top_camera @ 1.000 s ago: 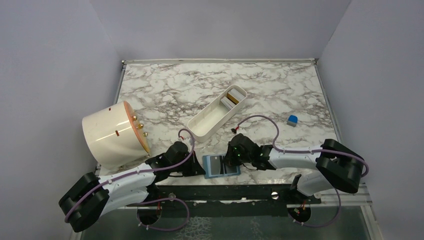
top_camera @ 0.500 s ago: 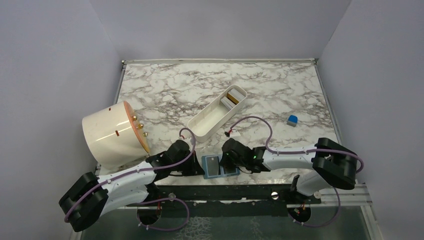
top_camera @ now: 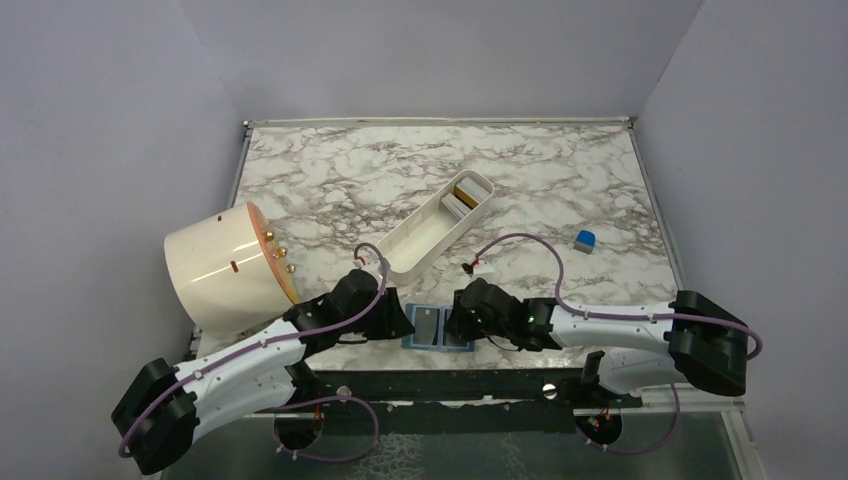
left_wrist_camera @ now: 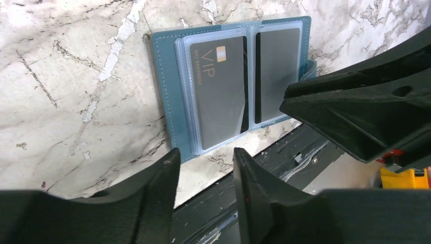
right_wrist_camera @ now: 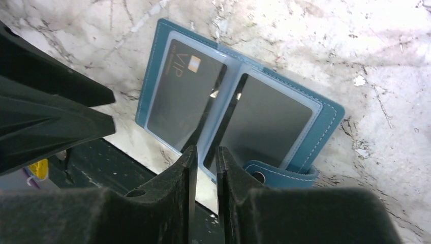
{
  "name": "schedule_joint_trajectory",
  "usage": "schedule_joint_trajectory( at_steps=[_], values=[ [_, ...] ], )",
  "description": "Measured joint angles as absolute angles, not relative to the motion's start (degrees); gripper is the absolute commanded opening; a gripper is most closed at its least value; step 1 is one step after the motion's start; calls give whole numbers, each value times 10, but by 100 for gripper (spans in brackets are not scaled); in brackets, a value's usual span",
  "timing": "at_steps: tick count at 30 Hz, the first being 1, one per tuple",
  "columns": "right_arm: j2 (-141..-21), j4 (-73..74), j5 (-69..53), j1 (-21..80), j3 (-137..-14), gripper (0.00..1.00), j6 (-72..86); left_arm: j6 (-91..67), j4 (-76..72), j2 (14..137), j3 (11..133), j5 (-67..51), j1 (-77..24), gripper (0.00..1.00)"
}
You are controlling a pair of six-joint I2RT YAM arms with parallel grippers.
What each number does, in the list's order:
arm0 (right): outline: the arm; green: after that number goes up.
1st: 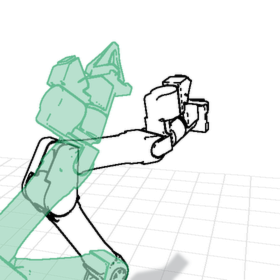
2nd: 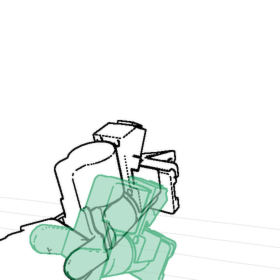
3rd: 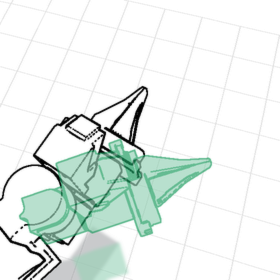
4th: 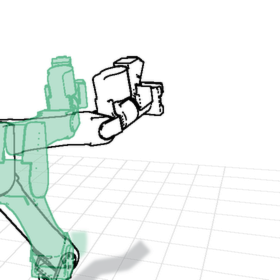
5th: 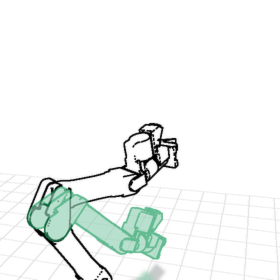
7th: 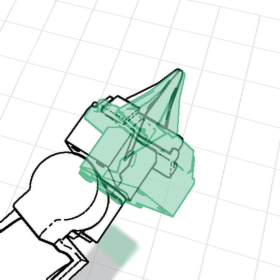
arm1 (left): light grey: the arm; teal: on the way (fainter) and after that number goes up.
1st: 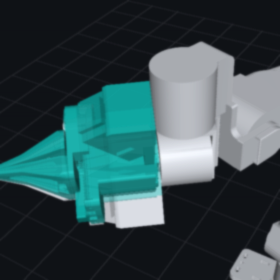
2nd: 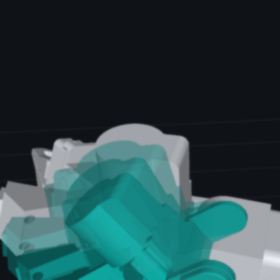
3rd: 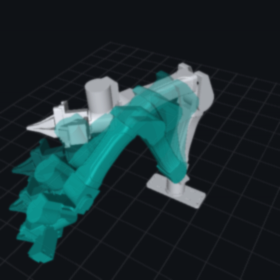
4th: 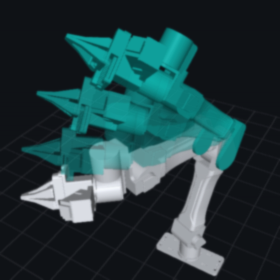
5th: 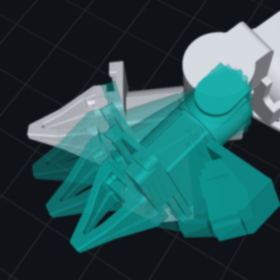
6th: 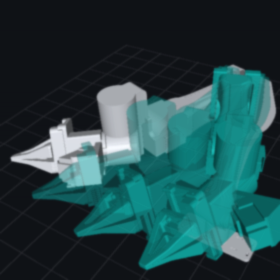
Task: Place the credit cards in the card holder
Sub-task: Insert the credit card into the card holder.
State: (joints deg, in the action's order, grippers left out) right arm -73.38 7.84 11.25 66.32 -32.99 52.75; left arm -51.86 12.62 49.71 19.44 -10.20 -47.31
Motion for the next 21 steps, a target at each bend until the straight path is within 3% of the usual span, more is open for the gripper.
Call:
schedule_joint_trajectory(
  at_steps=[21],
  values=[
    [-790,-5,111,662,-318,25,532,-530,28,555,202,-102,-473,59]
  ],
)
